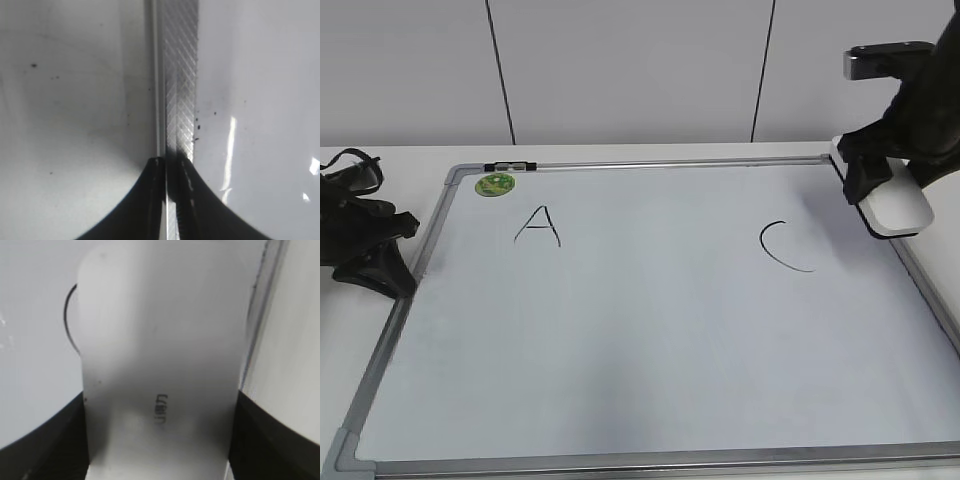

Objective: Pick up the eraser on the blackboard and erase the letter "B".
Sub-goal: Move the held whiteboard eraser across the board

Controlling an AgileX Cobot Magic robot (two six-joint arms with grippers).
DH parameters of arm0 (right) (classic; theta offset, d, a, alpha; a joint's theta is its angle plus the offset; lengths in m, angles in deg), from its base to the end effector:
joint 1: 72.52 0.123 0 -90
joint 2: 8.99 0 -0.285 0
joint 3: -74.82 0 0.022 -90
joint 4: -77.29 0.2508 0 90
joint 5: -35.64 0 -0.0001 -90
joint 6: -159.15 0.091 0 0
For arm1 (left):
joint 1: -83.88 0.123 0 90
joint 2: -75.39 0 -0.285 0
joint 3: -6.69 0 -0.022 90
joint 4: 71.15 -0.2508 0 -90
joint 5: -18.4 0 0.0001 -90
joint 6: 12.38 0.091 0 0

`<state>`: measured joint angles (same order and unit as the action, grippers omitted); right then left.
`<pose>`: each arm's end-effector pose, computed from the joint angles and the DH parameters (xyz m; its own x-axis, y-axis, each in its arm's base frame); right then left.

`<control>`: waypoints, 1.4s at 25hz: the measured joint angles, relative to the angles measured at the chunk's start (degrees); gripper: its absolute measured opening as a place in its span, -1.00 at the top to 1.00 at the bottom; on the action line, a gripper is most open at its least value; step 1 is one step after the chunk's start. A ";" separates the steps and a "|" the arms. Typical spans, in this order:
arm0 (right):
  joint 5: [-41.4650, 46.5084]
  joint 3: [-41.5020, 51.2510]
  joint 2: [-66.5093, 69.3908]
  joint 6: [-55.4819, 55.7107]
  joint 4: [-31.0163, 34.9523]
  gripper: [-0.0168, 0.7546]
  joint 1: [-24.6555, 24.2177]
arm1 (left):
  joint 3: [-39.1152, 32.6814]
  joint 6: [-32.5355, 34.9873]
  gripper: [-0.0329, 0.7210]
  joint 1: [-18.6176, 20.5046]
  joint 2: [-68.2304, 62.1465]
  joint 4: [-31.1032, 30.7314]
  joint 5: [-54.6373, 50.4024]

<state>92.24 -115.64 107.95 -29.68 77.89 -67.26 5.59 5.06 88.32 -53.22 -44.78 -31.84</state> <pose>0.4005 0.0377 0.2399 -0.9283 -0.2339 -0.2891 -0.2340 0.9716 -0.0347 0.3907 -0.0009 0.1170 -0.9953 -0.0798 -0.0544 -0.0566 0.9383 -0.3411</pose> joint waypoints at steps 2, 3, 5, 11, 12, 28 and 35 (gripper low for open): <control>0.00 0.00 0.00 0.09 1.43 -0.42 -2.48 | 0.00 0.00 0.82 0.00 0.00 0.00 0.00; 0.11 0.00 0.00 0.09 1.99 -0.42 -3.35 | 0.00 0.00 0.81 0.00 0.00 -0.04 0.00; 0.44 0.00 0.00 0.09 2.77 -0.42 -4.87 | 0.00 0.00 0.81 0.00 0.00 -0.04 0.00; 0.93 0.00 3.33 0.21 3.25 -0.42 -6.49 | 0.00 0.00 0.80 0.00 0.00 -0.13 0.00; 0.93 0.00 3.89 0.21 3.36 -0.42 -6.49 | 0.00 0.00 0.80 0.00 0.00 -0.13 0.00; -0.35 0.00 11.13 0.57 1.99 -0.42 -6.49 | 0.00 0.00 0.80 0.00 0.00 -0.26 0.00; -0.98 0.00 11.13 1.30 1.08 -0.42 -6.49 | 0.00 0.00 0.79 0.04 0.00 -0.26 0.10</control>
<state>91.26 -115.64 119.09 -28.38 78.96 -73.76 5.59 5.06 88.36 -53.22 -45.04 -31.75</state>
